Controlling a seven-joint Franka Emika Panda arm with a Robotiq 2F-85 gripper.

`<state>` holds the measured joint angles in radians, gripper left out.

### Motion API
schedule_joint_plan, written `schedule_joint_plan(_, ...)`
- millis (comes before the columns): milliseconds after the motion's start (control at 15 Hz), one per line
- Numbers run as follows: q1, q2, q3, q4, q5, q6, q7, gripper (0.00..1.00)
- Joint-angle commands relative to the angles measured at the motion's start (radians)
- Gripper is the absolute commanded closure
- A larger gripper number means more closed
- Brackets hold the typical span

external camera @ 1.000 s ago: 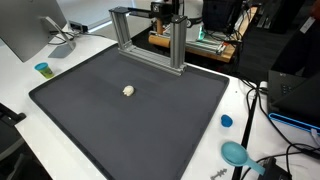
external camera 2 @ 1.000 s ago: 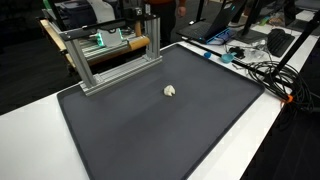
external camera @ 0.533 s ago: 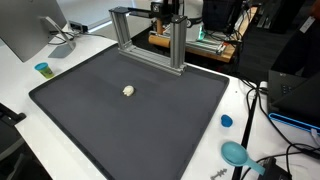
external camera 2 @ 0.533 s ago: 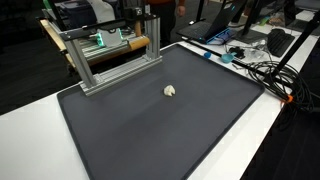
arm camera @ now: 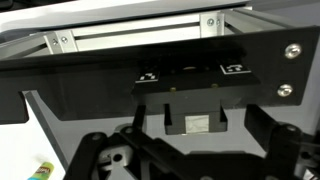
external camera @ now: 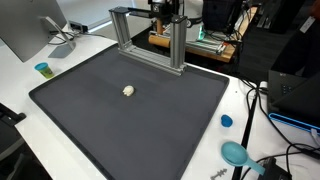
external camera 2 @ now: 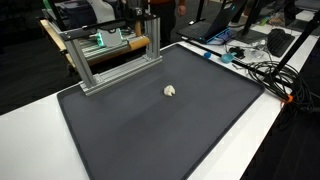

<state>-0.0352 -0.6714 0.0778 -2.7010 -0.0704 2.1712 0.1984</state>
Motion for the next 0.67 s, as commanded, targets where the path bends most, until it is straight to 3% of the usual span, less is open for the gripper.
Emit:
schedule_joint_plan(0,0.01,0.006,-0.022,-0.002,0.005,0.009,-0.054,0.0)
schedule_joint_plan(467,0.018,-0.017,-0.027,-0.022,0.014,0.006,-0.077,0.13)
schedule_joint_plan(600,0.017,-0.025,-0.028,-0.028,0.014,0.002,-0.075,0.13)
